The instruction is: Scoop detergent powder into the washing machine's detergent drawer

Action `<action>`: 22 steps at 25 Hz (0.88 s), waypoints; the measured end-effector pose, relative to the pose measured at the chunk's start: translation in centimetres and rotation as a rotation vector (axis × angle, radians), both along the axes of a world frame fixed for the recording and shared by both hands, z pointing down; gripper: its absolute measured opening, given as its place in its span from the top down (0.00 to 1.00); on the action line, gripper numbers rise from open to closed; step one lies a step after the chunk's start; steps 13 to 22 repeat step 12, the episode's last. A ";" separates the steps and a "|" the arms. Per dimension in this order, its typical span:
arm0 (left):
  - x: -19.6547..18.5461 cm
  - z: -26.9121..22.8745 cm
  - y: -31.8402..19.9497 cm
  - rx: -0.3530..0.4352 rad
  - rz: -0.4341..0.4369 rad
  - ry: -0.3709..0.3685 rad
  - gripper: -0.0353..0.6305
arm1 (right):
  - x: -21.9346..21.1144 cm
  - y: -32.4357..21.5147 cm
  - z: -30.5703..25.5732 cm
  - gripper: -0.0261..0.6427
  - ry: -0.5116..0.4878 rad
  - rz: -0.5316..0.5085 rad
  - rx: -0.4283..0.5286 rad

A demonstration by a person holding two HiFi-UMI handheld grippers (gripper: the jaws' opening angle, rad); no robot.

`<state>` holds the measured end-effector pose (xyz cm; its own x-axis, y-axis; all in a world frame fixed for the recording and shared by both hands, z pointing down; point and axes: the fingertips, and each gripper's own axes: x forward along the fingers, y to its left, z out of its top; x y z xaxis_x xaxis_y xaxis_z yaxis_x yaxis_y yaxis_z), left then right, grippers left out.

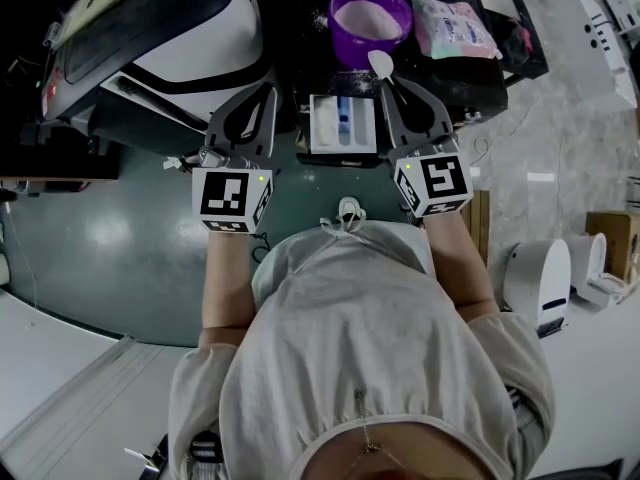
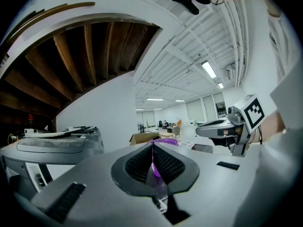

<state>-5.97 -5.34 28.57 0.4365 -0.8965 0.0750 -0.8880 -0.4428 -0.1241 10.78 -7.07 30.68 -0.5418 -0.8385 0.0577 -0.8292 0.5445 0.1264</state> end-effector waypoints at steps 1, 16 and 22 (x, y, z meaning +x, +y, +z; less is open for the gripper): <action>0.0 -0.1 0.0 0.005 -0.003 0.000 0.91 | 0.1 0.0 0.0 0.95 0.001 -0.003 0.000; 0.6 -0.5 -0.1 0.003 -0.007 -0.003 0.91 | -0.3 0.4 0.0 0.95 0.005 -0.059 0.013; 0.6 -0.5 -0.1 0.003 -0.007 -0.003 0.91 | -0.3 0.4 0.0 0.95 0.005 -0.059 0.013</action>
